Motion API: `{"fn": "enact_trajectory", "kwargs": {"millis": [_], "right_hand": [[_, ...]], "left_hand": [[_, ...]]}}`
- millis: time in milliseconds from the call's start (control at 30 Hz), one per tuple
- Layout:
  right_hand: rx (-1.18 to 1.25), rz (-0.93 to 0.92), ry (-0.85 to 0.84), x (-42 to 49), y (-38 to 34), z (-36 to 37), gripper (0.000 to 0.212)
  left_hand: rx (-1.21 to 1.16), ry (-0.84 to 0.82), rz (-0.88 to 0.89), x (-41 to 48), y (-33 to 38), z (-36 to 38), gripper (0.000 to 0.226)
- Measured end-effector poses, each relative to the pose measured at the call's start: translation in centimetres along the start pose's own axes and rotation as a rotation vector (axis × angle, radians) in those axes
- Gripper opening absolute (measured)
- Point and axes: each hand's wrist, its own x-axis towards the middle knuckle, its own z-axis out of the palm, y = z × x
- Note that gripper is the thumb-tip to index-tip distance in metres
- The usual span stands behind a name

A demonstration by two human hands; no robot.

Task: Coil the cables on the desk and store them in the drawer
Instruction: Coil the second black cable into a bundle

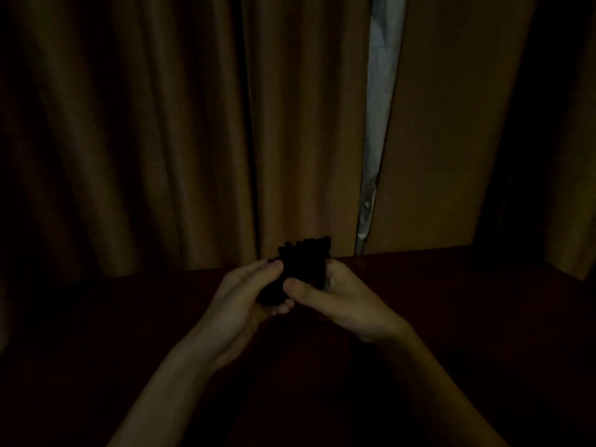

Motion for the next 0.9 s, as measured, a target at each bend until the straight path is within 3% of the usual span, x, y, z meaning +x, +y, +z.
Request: {"fn": "enact_trajectory", "kwargs": {"millis": [100, 233, 333, 400, 433, 500, 567, 633, 733, 833, 900], "right_hand": [[0.06, -0.085, 0.005, 0.3, 0.5, 0.5, 0.033], [0.054, -0.11, 0.073, 0.6, 1.2, 1.4, 0.03], [0.007, -0.076, 0.137, 0.9, 1.5, 1.5, 0.026], [0.0, -0.022, 0.167, 0.8, 1.8, 1.4, 0.027], [0.009, 0.005, 0.181, 0.8, 1.8, 1.4, 0.029], [0.036, 0.052, 0.218, 0.8, 1.9, 1.4, 0.03], [0.041, 0.077, 0.25, 0.9, 1.9, 1.4, 0.031], [-0.022, 0.081, 0.273, 0.8, 1.9, 1.6, 0.038], [-0.155, 0.099, 0.355, 1.0, 2.0, 1.5, 0.062], [-0.278, 0.065, 0.311, 1.1, 1.7, 1.2, 0.086], [-0.265, 0.022, 0.271, 0.7, 1.1, 0.7, 0.083]], "left_hand": [[-0.075, -0.051, -0.065, -0.2, 0.6, -0.2, 0.031], [-0.023, -0.065, -0.092, -0.2, 0.9, -0.9, 0.037], [0.326, 0.028, 0.029, 0.2, 0.2, -1.5, 0.039], [0.686, 0.187, 0.253, 0.4, -0.4, -2.1, 0.029], [0.793, 0.202, 0.357, 0.4, -0.6, -2.3, 0.035], [0.905, 0.089, 0.474, 0.7, -1.5, -2.8, 0.052], [1.011, -0.037, 0.469, 0.7, -2.1, -2.5, 0.071], [1.092, -0.044, 0.495, 0.8, -2.9, -2.5, 0.078], [1.1, 0.007, 0.562, 0.9, -3.2, -2.1, 0.067], [0.924, 0.048, 0.538, 0.6, -2.6, -1.6, 0.047], [0.754, 0.105, 0.473, 0.3, -2.1, -1.2, 0.036]]}}
